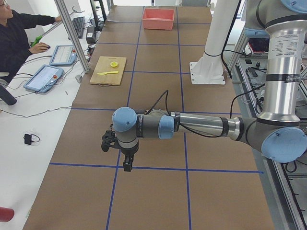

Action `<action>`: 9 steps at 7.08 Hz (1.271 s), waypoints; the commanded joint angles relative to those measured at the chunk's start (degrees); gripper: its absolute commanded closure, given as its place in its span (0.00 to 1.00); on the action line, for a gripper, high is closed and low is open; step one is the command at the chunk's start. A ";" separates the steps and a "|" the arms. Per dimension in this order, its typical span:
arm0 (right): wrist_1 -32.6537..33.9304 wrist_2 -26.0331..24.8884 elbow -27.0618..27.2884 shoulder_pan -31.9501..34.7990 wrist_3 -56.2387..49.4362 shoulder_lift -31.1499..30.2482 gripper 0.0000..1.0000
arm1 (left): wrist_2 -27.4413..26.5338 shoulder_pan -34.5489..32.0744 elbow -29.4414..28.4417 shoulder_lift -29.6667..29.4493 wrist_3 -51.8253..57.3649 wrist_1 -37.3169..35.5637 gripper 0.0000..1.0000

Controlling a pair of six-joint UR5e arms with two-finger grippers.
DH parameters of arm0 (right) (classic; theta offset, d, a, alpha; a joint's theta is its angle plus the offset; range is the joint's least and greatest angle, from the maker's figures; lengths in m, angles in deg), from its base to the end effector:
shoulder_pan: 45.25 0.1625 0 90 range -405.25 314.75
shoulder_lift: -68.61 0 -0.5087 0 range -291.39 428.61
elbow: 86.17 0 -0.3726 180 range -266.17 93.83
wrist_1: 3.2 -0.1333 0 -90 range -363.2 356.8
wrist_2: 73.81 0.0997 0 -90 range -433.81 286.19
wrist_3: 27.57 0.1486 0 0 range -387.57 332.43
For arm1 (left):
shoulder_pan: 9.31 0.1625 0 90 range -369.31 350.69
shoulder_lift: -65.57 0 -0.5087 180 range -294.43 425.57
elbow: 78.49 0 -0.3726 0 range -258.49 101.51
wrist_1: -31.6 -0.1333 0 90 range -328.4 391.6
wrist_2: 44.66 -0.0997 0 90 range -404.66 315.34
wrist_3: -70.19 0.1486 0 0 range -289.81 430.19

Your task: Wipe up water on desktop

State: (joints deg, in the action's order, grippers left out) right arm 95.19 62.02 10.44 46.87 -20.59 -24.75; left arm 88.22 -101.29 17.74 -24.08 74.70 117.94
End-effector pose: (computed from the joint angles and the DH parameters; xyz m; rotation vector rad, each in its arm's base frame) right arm 0.0427 -0.4309 0.7613 -0.1189 -0.7962 0.1860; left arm -0.0484 -0.4700 0.7380 0.0792 0.7451 0.0566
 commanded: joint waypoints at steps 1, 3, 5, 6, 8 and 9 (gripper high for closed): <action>-0.04 0.14 -0.01 -0.01 -0.04 -0.07 0.00 | 0.02 0.22 1.51 1.40 0.32 0.59 0.02; -0.04 0.23 0.25 0.07 0.05 0.02 0.00 | 0.10 0.31 0.89 1.67 0.23 0.68 0.02; -0.04 0.23 0.34 0.07 0.05 0.02 0.00 | 0.19 0.39 0.54 1.76 -0.11 1.56 0.02; -0.30 0.14 0.51 -0.01 -0.04 0.02 0.00 | 0.37 0.39 0.98 1.59 -0.55 1.65 0.02; -0.48 0.23 0.60 -0.01 -0.04 0.11 0.00 | 3.07 0.57 4.38 -0.34 -14.52 1.65 0.02; -0.48 0.14 0.60 -0.01 -0.04 0.11 0.00 | 8.49 2.22 7.11 -0.61 -19.14 1.65 0.02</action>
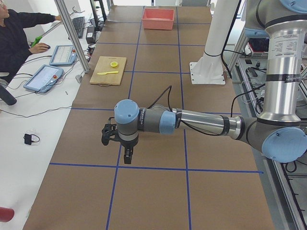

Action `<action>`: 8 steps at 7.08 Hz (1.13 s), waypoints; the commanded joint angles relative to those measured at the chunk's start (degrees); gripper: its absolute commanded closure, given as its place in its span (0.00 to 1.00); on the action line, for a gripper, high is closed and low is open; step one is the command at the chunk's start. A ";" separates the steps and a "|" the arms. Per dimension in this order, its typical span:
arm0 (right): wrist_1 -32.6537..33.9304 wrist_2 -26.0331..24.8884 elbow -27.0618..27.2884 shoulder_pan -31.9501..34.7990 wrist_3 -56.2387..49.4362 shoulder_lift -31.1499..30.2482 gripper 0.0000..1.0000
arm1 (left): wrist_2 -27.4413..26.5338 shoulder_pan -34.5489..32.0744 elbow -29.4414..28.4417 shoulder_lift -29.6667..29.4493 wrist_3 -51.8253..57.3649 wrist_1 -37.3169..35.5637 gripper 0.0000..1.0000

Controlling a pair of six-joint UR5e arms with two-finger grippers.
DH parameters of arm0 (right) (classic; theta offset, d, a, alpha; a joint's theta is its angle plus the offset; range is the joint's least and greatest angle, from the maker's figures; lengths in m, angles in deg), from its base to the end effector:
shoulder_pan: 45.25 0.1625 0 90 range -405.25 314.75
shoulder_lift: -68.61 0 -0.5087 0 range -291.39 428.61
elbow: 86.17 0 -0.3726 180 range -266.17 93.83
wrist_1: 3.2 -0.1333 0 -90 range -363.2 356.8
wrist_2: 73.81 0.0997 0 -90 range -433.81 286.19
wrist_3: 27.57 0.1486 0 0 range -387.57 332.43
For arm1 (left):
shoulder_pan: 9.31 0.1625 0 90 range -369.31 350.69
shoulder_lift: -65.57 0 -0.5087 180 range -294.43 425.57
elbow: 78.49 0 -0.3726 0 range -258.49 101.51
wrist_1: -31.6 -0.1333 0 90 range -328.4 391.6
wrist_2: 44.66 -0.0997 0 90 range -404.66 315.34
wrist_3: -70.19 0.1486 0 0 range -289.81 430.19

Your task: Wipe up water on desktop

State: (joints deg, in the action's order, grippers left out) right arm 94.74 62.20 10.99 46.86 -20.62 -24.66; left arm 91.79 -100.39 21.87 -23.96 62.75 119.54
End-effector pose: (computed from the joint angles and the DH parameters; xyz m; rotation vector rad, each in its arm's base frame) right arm 0.0424 -0.4336 0.7551 -0.1008 -0.8002 0.1779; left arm -0.0346 -0.4750 0.6950 0.0840 0.8155 -0.0849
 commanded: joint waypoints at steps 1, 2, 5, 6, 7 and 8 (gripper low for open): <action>-0.03 -0.04 -0.04 0.00 0.00 0.01 0.00 | 7.58 4.03 4.57 -0.73 -10.80 1.52 0.02; -0.03 0.05 -0.04 0.00 0.00 0.01 0.00 | 7.69 6.58 4.33 -0.81 -16.84 7.19 0.02; -0.03 0.05 0.04 0.00 0.00 0.28 0.00 | 6.81 18.19 -0.75 -1.25 -34.63 22.69 0.02; -0.03 0.13 0.04 0.00 0.00 0.19 0.00 | 6.81 20.04 -0.86 -3.60 -39.53 22.81 0.02; -0.03 0.13 0.13 0.00 0.00 0.19 0.00 | 5.33 22.49 -1.55 -5.98 -42.80 22.81 0.02; -0.03 0.13 0.05 0.00 0.00 0.19 0.00 | 3.06 23.82 -1.82 -6.35 -43.27 22.90 0.02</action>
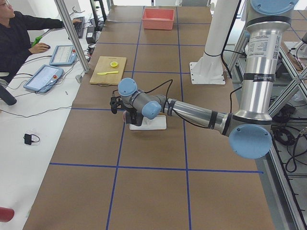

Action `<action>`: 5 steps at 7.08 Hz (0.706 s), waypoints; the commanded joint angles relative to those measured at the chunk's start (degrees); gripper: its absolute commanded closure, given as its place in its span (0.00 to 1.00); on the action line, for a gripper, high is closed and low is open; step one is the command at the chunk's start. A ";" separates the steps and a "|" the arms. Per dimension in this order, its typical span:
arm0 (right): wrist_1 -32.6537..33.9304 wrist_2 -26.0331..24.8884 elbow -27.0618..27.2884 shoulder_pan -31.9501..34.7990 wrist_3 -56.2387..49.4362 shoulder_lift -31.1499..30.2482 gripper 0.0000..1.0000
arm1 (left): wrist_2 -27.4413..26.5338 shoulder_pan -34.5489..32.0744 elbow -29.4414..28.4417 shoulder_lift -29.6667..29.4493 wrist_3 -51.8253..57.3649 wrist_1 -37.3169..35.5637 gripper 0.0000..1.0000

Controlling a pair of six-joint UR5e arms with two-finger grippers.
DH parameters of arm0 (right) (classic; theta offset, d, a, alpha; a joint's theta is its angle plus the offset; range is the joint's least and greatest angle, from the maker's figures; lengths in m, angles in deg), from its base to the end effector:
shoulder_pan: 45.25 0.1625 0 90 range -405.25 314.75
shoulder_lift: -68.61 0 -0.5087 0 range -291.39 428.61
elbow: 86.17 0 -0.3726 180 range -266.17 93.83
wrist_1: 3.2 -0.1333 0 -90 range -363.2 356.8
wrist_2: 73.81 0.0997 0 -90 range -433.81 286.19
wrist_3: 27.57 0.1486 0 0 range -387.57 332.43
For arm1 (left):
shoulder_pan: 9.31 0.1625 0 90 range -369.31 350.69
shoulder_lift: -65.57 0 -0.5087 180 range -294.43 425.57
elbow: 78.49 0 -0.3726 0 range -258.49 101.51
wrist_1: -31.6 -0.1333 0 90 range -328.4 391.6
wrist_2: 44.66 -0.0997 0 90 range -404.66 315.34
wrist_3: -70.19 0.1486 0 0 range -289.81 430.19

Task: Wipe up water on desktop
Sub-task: 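Reach the left gripper to the grey cloth on the white stand and grasp it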

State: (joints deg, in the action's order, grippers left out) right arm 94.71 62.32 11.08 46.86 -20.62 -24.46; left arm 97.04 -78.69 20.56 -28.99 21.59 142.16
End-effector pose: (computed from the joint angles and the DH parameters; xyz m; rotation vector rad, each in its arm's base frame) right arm 0.0422 -0.4359 0.7526 -0.0956 -0.8026 0.1756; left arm 0.1734 -0.5083 0.6021 -0.0400 1.0331 -0.1752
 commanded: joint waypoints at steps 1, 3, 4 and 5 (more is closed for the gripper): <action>0.00 -0.08 -0.04 0.00 0.00 -0.01 0.00 | -2.30 2.40 -0.78 -1.33 -2.12 0.36 0.03; 0.09 0.01 -0.04 0.00 0.00 -0.01 0.00 | -2.48 3.10 -1.31 -1.33 -2.12 0.62 0.12; 0.18 0.01 -0.04 0.00 0.00 -0.01 0.00 | -2.48 3.54 -2.10 -1.33 -2.20 1.67 0.14; 0.26 0.45 -0.04 0.00 0.00 -0.01 0.00 | -2.48 3.89 -2.11 -1.33 -2.20 1.94 0.15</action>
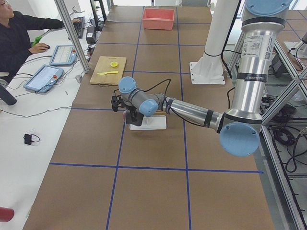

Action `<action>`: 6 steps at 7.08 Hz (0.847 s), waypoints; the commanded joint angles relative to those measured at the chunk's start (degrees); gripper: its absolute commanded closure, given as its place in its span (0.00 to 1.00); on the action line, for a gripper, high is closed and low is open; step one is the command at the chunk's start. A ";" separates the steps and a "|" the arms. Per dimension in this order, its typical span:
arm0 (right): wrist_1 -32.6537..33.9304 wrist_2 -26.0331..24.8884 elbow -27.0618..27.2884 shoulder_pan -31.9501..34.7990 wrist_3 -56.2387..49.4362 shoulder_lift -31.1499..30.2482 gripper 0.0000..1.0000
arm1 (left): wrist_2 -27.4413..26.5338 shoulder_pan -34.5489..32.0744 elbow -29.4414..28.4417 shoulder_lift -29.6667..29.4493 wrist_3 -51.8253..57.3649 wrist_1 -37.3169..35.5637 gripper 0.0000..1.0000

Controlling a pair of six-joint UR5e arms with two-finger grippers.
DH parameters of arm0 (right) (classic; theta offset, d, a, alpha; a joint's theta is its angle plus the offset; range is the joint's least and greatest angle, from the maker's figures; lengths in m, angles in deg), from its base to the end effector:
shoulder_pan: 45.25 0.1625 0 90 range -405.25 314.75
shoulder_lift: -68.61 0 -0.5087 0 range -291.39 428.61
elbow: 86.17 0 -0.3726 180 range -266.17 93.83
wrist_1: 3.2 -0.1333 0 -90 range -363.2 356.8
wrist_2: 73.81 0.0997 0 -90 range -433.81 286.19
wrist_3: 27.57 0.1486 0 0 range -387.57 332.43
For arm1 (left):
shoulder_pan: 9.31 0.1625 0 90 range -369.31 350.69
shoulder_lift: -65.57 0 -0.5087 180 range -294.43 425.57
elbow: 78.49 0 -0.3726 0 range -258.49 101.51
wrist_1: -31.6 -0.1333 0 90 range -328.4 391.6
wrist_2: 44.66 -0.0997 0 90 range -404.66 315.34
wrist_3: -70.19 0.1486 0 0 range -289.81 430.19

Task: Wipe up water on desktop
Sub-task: 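Reach the left gripper to the grey cloth on the white stand and grasp it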

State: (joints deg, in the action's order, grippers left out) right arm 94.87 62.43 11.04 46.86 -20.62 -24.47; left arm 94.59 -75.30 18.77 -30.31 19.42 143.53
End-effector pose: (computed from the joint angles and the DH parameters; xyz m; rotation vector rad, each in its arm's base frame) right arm 0.0420 -0.4354 0.7530 -0.0991 -0.8043 0.1771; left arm 0.2058 -0.5129 0.6059 -0.0494 1.0072 -0.1639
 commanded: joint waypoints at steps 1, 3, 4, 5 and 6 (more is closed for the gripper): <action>0.11 0.35 0.00 0.00 0.00 -0.09 0.00 | -0.03 0.68 -0.31 -0.01 -0.03 0.66 0.20; 0.19 0.35 -0.09 0.00 0.00 -0.09 0.00 | 0.06 0.68 -0.31 -0.01 -0.03 0.66 0.45; 0.19 0.35 0.00 0.00 0.00 0.00 0.00 | 0.06 0.68 -0.31 -0.09 -0.03 0.66 0.49; 0.19 0.43 0.00 0.00 0.00 0.00 0.00 | 0.06 0.85 -0.31 -0.09 -0.03 0.66 0.49; 0.19 0.35 0.00 0.00 0.00 0.00 0.00 | -0.02 0.94 -0.40 -0.09 -0.03 0.66 0.49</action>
State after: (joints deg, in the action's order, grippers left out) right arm 95.06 62.81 11.03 46.86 -20.62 -24.48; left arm 94.63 -74.48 18.43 -30.39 19.39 144.19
